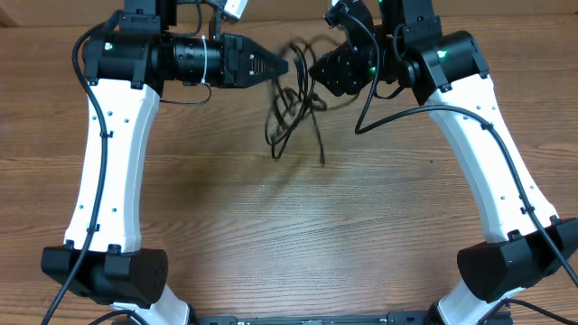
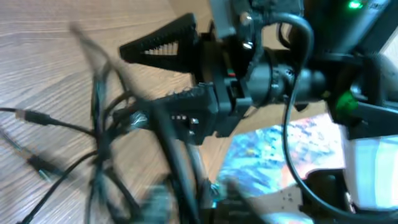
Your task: Untangle cables
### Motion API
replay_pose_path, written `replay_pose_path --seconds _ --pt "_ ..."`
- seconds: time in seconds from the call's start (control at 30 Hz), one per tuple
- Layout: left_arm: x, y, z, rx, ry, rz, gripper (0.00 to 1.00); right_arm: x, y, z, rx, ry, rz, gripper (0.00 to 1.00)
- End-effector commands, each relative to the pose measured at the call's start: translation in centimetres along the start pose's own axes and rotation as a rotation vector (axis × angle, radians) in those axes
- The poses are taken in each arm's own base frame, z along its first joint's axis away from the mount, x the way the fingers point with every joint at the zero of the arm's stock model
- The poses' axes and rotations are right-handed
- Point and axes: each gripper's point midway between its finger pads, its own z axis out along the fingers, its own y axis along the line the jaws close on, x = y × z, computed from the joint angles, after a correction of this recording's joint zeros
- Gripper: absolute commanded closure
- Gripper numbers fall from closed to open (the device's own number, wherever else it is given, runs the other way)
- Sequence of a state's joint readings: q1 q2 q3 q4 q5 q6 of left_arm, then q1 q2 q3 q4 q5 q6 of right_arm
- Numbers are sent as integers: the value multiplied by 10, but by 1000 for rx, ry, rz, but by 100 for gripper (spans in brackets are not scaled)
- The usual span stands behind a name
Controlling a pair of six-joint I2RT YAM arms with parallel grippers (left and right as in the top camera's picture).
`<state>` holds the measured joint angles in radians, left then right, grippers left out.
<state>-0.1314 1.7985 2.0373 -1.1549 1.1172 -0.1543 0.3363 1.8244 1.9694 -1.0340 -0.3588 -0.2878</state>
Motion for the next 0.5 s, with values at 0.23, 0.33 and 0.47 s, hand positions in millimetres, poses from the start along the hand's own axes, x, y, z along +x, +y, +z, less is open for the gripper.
replay_pose_path --seconds 0.23,0.33,0.47 --pt "-12 71 -18 -641 -86 83 0 17 4 -6 21 79 49 34" --pt "-17 78 -32 -734 -139 45 0 32 4 8 14 115 110 36" --pt "-23 81 -63 -888 -226 35 0 53 -1 34 17 142 263 37"
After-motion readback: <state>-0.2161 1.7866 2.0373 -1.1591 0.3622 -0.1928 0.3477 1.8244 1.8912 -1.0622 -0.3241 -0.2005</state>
